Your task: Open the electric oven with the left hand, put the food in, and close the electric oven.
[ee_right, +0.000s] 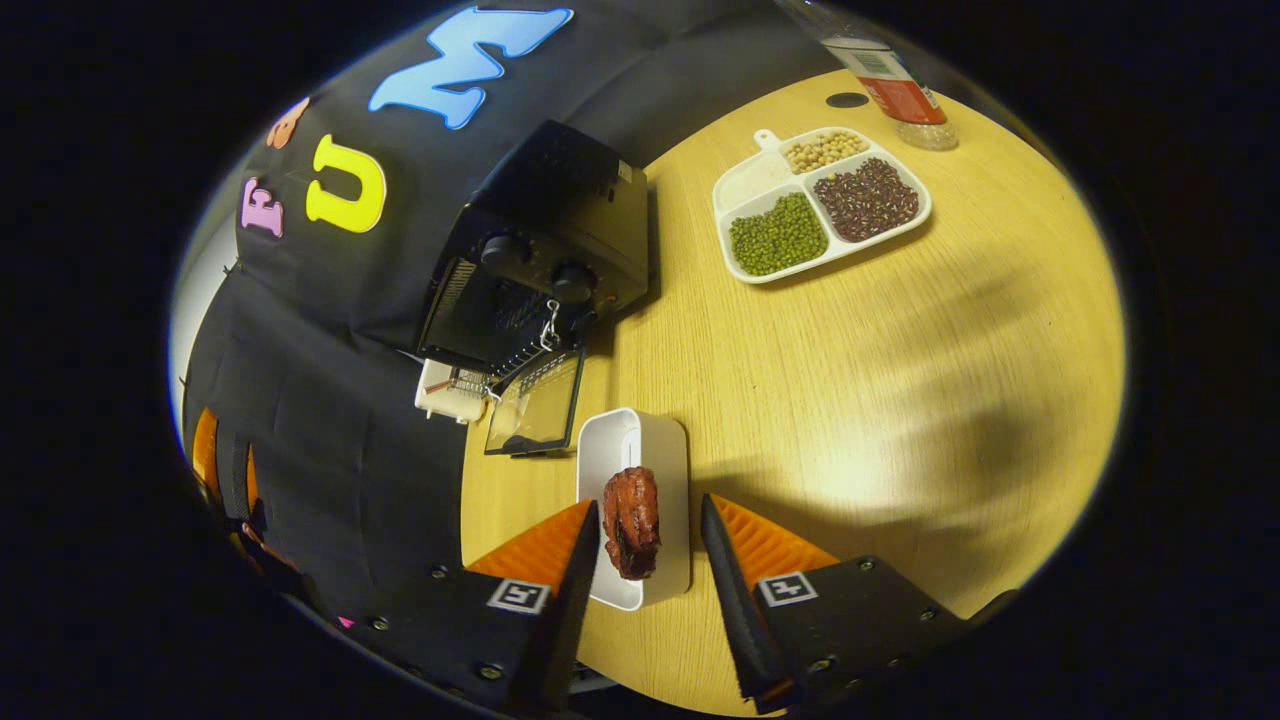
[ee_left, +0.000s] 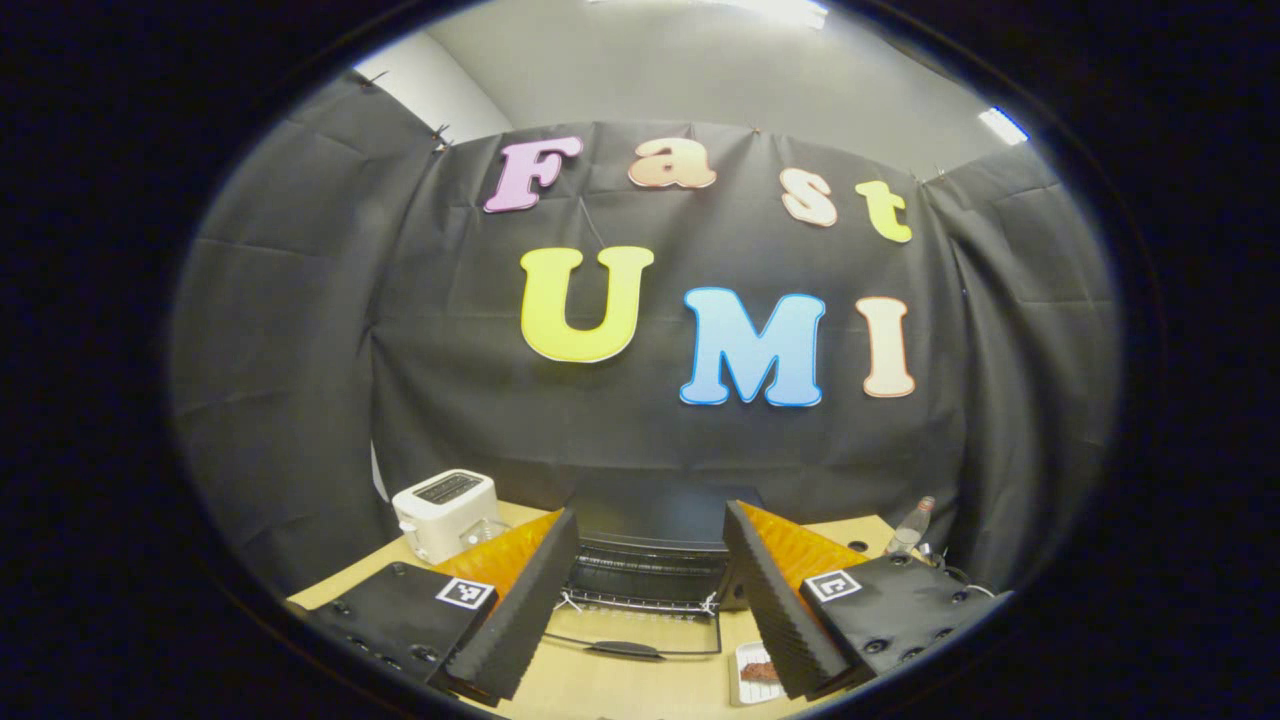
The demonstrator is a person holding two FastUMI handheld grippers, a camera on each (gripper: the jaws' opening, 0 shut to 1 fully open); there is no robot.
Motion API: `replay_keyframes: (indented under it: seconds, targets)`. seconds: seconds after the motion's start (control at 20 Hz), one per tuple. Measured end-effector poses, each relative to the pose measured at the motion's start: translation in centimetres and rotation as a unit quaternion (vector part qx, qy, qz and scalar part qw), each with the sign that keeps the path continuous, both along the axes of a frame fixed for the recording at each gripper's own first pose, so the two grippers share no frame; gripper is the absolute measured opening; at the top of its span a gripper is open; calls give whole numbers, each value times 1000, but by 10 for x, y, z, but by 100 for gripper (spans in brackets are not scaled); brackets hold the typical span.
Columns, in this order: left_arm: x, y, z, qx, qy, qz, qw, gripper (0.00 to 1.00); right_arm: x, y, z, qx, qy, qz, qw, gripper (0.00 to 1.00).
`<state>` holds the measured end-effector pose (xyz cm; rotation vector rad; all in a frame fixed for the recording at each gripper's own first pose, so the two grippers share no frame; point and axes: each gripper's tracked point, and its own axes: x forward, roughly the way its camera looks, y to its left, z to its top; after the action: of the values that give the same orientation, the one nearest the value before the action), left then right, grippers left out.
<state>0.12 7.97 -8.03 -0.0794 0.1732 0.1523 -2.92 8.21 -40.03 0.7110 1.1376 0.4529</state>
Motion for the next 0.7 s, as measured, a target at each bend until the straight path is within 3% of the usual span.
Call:
replay_keyframes:
  seconds: [0.1, 0.15, 0.2, 0.25, 0.3, 0.5, 0.7]
  targets:
    - [2, 10, 1, 0, -1, -11, 1000, 97, -2, 2, 5, 11, 8, -16, 1000, 19]
    - [3, 15, 0, -2, 0, -17, 1000, 97, -2, 6, 7, 19, 13, -27, 999, 22]
    - [6, 19, -3, -4, 0, -21, 1000, 97, -1, 6, 8, 22, 9, -34, 999, 12]
    - [8, 24, -6, -7, 2, -25, 1000, 100, 4, 7, 10, 23, 2, -44, 999, 12]
    - [8, 27, -6, -10, 2, -29, 1000, 97, 2, 7, 17, 25, -1, -51, 998, 6]
    - [10, 38, -5, -26, -8, -51, 998, 100, -2, 9, 35, 22, -17, -82, 996, 6]
    - [10, 52, 0, -24, -17, -69, 997, 98, 1, 19, 66, 52, -46, -124, 990, 6]
